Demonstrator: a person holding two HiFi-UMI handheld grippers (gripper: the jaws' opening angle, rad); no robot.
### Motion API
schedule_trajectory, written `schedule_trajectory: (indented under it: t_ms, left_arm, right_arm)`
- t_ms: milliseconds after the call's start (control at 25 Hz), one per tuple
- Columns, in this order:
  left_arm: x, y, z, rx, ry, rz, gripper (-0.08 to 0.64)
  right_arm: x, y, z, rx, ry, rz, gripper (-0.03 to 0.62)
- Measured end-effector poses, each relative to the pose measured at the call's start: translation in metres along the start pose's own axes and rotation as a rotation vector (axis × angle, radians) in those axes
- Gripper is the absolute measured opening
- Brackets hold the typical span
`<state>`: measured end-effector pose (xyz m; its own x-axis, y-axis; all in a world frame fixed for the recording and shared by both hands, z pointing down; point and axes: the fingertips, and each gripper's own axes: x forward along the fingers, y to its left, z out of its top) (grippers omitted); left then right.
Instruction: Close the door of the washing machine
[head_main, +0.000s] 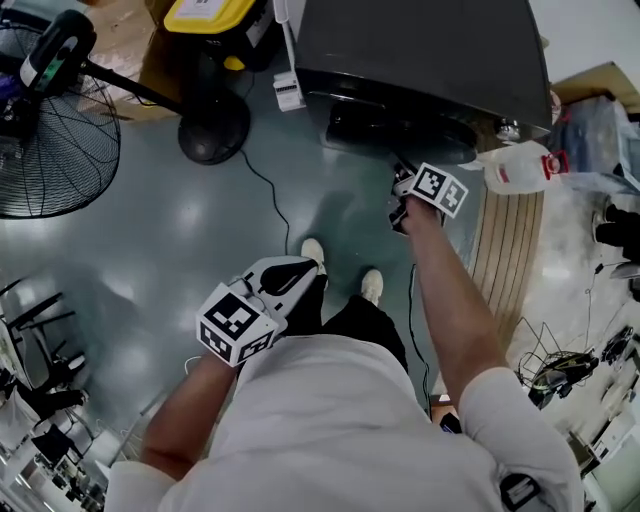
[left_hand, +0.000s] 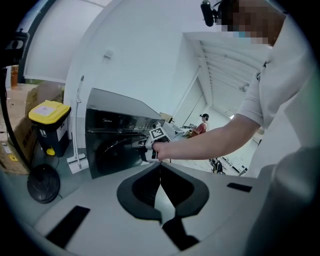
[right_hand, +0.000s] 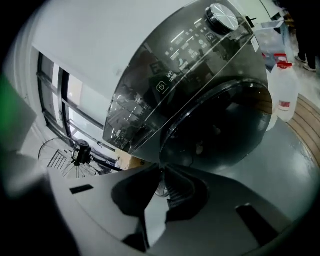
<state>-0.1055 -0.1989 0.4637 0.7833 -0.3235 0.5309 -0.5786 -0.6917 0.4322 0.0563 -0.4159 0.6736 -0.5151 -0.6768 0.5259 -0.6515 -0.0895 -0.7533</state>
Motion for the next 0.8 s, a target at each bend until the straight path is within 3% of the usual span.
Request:
schedule_trajectory:
  t_ms: [360,800]
  left_arm:
    - [0.017,-0.049,0.006,0.044,-0.049,0.003,0.018]
    - [0.02,-0.109,0.002,0.08,-0.104,0.041,0.018]
  right_arm:
    - [-0.083,0.021,-0.024,-0.177,0.105,0.054,0.044]
    - [-0.216,0.05,-0.06,-0.326,0.187,0.158,0.031]
